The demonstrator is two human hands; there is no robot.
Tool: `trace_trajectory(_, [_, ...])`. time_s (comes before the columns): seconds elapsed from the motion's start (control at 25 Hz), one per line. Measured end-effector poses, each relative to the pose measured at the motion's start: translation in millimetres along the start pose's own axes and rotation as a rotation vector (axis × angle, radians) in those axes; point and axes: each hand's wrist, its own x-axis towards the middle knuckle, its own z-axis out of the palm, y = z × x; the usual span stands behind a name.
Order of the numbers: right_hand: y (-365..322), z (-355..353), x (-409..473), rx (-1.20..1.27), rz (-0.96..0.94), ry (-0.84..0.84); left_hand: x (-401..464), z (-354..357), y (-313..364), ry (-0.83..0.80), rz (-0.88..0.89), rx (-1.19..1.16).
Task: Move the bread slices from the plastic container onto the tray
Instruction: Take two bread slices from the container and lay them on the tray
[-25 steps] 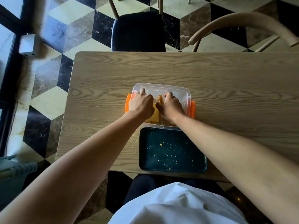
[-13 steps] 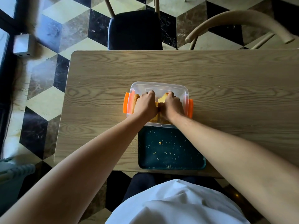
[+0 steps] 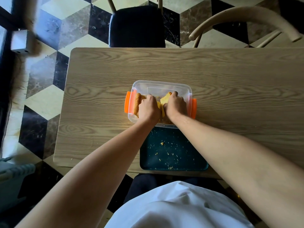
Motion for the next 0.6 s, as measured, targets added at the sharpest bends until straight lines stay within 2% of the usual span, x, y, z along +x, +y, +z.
trace_trajectory(0.08, [2.4,-4.1,-1.7,-0.095,-0.056,-0.018,-2.0,2.8,-0.4,0.018,-0.031,-0.021])
trace_trajectory(0.24, [0.6,-7.2,-1.8,-0.034,-0.084,-0.014,-0.1,-0.7,-2.4,0.047,-0.018,-0.059])
trace_trajectory(0.32, [-5.9,-12.3,-8.0,0.016,-0.131,0.062,1.1,-7.3,-1.5,0.077,-0.041,-0.145])
trace_trajectory(0.44, [-8.4,-37.0,-19.6,0.134,-0.208,0.274,-5.1,-29.5,4.9,0.198,-0.092,-0.415])
trace_trajectory(0.52, [-2.2,-60.8,-26.7,0.223,-0.207,0.323,-15.2,-50.1,3.6,0.266,-0.095,-0.536])
trace_trajectory(0.6, [12.3,-83.2,-40.0,0.315,-0.226,0.339,-31.7,-66.3,-6.1,0.262,-0.096,-0.626])
